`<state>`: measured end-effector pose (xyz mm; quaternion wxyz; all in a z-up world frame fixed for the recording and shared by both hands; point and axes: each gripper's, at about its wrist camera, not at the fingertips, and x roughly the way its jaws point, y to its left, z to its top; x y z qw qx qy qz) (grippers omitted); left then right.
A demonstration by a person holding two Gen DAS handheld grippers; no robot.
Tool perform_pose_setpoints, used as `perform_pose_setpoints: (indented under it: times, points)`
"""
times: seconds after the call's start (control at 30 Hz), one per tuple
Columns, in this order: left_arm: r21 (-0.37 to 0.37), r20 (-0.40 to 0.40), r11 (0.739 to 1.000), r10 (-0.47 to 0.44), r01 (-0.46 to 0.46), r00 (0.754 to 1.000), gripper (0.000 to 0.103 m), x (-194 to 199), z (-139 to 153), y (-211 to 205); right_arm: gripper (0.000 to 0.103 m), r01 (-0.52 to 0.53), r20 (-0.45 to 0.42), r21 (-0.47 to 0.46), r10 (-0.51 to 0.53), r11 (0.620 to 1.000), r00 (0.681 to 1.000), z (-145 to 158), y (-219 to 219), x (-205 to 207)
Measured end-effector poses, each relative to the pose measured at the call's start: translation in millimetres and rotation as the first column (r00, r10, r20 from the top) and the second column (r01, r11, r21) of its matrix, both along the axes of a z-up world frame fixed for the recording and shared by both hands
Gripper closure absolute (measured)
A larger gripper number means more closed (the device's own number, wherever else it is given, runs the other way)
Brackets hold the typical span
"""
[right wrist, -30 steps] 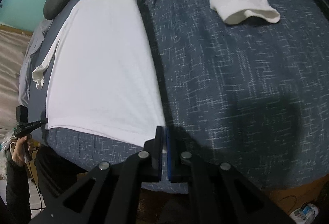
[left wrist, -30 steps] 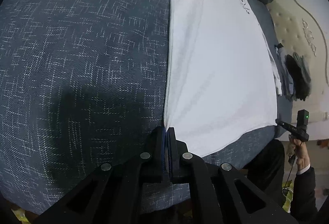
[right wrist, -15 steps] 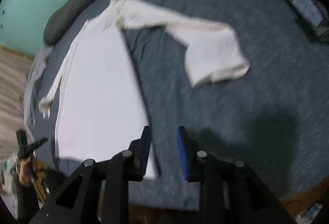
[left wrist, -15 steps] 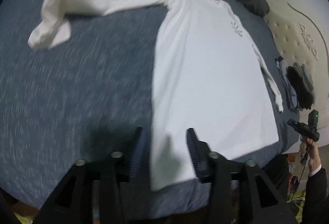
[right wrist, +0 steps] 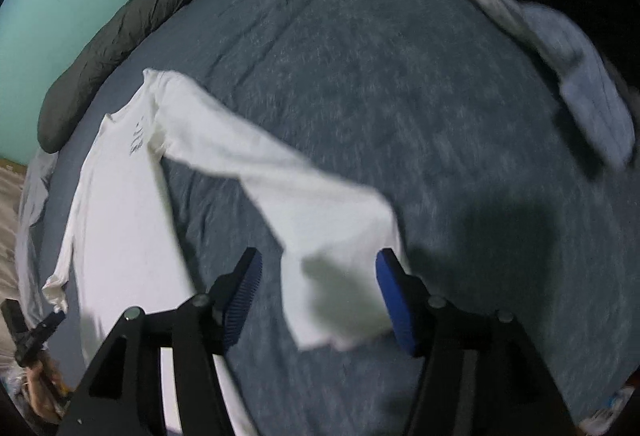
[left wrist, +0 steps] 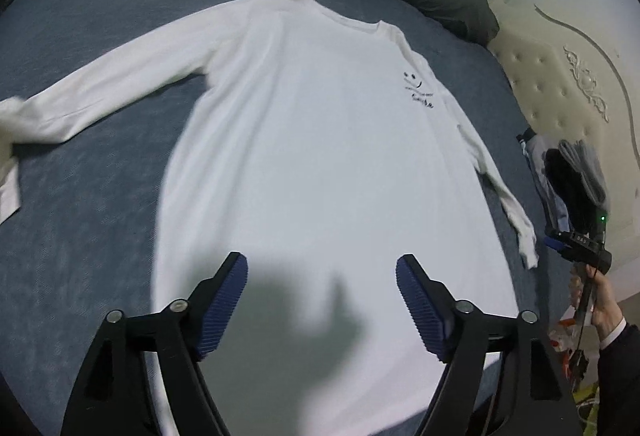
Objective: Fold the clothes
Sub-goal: 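Open both grippers and lift them away from the hem, then grasp the sleeve cuff with the right gripper and lift it over the shirt body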
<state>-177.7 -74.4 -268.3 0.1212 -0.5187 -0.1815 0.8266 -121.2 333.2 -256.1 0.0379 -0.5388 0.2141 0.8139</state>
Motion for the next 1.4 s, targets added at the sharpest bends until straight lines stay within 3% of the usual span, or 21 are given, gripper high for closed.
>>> perform_pose_setpoints:
  times: [0.2,0.47,0.63,0.67,0.73,0.77,0.83,0.9,1.1,1.23,1.3,1.4]
  points:
    - [0.024,-0.012,0.999,0.031,-0.031,0.999,0.006,-29.8,-10.6,17.7,0.037,-0.063,-0.017,0.08,0.065,0.995,0.998,-4.0,-8.9,-34.3]
    - [0.066,-0.026,0.996,0.066,-0.065,0.997,0.004,-52.9,-29.9,30.5,0.033,-0.179,0.031,0.197,0.177,0.964,0.984,-22.3,-29.8,-61.5]
    - [0.056,-0.038,0.998,0.042,-0.04,0.998,0.004,-56.4,-37.6,43.6,0.034,-0.231,0.062,0.244,0.223,0.942,0.973,-32.9,-36.9,-71.1]
    - [0.053,-0.042,0.998,0.047,-0.044,0.998,0.004,-54.4,-37.4,43.8,0.036,-0.239,0.062,0.248,0.231,0.939,0.971,-33.5,-36.9,-72.3]
    - [0.062,-0.047,0.997,0.058,-0.055,0.997,0.004,-52.3,-38.1,43.4,0.059,-0.255,0.07,0.258,0.245,0.932,0.967,-34.9,-36.8,-74.0]
    - [0.073,-0.047,0.996,0.059,-0.056,0.997,0.004,-51.0,-38.0,43.1,0.064,-0.263,0.078,0.265,0.252,0.928,0.965,-35.7,-36.8,-74.4]
    - [0.075,-0.054,0.996,0.056,-0.052,0.997,0.004,-50.2,-36.7,43.7,0.088,-0.277,0.088,0.28,0.263,0.919,0.961,-35.3,-36.6,-74.6]
    - [0.067,-0.064,0.997,0.054,-0.049,0.996,0.004,-50.9,-35.1,45.1,0.096,-0.272,0.071,0.304,0.263,0.913,0.962,-25.2,-35.7,-74.1]
    - [0.062,-0.074,0.997,0.06,-0.055,0.995,0.004,-52.1,-34.5,44.8,0.099,-0.191,-0.06,0.395,0.233,0.898,0.971,31.9,-31.0,-73.1]
    - [0.065,-0.084,0.996,0.059,-0.054,0.995,0.004,-51.4,-31.0,44.4,0.099,-0.125,-0.189,0.475,0.239,0.871,0.952,90.8,-38.7,-73.1]
    - [0.066,-0.087,0.996,0.058,-0.053,0.995,0.004,-50.2,-29.4,44.1,0.099,-0.151,-0.195,0.49,0.277,0.859,0.941,99.4,-49.5,-77.1]
    - [0.068,-0.088,0.996,0.056,-0.05,0.995,0.004,-49.4,-28.6,44.3,0.099,-0.241,-0.115,0.507,0.342,0.827,0.933,82.4,-72.5,-80.0]
